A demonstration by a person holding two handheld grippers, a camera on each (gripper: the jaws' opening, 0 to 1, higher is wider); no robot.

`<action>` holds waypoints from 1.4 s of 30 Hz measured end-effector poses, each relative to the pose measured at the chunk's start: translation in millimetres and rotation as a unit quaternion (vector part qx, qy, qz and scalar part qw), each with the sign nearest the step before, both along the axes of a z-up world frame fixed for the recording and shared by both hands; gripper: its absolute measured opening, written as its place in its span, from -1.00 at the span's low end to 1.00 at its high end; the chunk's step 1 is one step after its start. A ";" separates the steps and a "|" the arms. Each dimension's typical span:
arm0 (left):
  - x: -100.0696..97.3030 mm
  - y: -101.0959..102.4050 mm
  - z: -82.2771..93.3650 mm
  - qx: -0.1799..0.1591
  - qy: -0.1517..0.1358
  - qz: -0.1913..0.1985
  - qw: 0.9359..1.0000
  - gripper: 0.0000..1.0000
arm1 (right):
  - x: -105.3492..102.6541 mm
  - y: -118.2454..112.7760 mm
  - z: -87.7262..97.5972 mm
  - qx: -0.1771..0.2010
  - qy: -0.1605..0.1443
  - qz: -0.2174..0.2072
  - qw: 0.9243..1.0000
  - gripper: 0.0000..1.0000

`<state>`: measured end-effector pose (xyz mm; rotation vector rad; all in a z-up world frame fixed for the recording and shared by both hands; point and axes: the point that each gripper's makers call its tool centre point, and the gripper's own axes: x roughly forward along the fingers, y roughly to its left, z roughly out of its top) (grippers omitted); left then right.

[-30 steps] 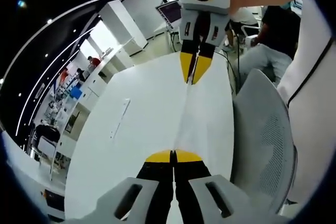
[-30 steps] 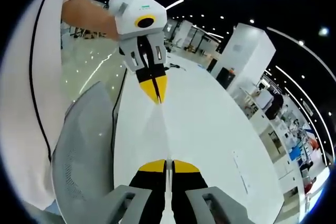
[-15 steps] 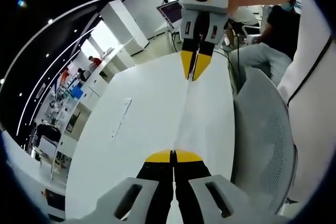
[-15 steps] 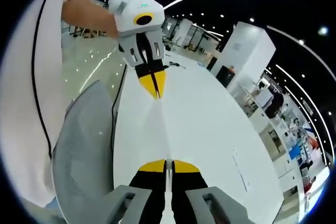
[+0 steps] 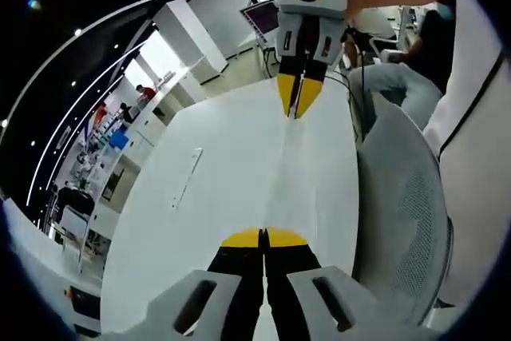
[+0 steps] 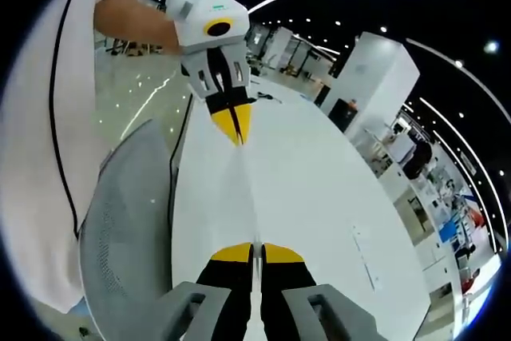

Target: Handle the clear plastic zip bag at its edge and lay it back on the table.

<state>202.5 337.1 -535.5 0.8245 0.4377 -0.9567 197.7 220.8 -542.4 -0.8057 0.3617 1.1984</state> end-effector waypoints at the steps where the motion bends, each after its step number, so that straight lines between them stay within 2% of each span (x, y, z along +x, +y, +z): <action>1: 0.0 0.2 -0.2 0.000 0.000 0.000 1.000 -1.00 | 0.3 -0.1 -0.1 0.000 0.000 0.000 1.000 -1.00; 9: 0.7 3.9 0.4 0.001 -0.001 0.006 1.000 -1.00 | 2.1 -5.9 -1.3 -0.010 -0.001 -0.006 1.000 -1.00; 10: 0.6 1.6 1.2 -0.007 0.001 0.006 1.000 -1.00 | 0.8 -4.2 0.1 0.001 0.007 -0.006 1.000 -1.00; 15: -0.3 1.5 -0.6 0.003 -0.001 0.003 1.000 -1.00 | 1.7 -3.6 -2.3 -0.007 0.002 -0.004 1.000 -1.00; 35: 0.4 0.9 0.9 -0.001 -0.004 0.001 1.000 -1.00 | 2.2 -3.6 -9.6 -0.010 0.015 -0.006 1.000 -1.00; 42: -0.2 -0.9 0.4 0.001 -0.009 -0.005 1.000 -1.00 | 1.1 -3.4 -10.9 -0.013 0.024 -0.009 1.000 -0.89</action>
